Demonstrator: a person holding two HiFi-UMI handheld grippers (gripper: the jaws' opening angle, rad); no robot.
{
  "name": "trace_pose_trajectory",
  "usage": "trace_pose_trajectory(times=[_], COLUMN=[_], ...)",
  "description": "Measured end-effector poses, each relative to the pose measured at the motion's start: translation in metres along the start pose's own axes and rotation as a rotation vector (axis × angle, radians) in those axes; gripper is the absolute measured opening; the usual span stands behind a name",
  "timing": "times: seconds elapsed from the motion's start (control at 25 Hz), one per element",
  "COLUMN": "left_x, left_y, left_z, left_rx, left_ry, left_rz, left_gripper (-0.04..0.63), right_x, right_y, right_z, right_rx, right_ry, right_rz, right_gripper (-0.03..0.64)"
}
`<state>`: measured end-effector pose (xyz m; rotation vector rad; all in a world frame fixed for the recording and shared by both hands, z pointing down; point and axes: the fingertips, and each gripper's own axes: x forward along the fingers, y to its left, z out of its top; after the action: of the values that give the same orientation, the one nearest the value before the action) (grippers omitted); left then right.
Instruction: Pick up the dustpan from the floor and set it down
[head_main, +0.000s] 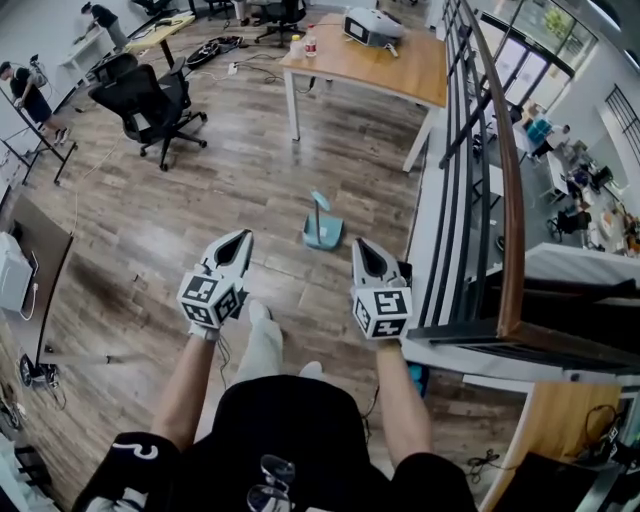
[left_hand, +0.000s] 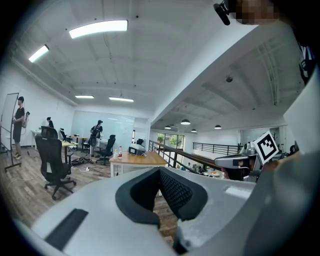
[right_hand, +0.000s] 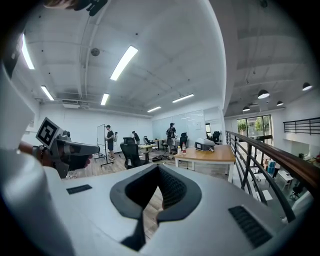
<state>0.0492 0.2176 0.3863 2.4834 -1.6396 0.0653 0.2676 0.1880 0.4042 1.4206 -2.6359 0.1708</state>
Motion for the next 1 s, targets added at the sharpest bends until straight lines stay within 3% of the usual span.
trace_pose_trajectory(times=[0.32, 1.0], left_x=[0.070, 0.227], left_y=[0.042, 0.199], left_z=[0.001, 0.035], left_rx=[-0.026, -0.064], left_ry=[0.004, 0.046], left_rz=[-0.064, -0.224], left_gripper=[-0.003, -0.003], right_x=[0.061, 0.256], right_y=[-0.023, -0.039], right_z=[0.001, 0.042], right_rx=[0.002, 0.009], right_ry=[0.023, 0.065], right_rz=[-0.053, -0.186], right_gripper=[-0.008, -0.008])
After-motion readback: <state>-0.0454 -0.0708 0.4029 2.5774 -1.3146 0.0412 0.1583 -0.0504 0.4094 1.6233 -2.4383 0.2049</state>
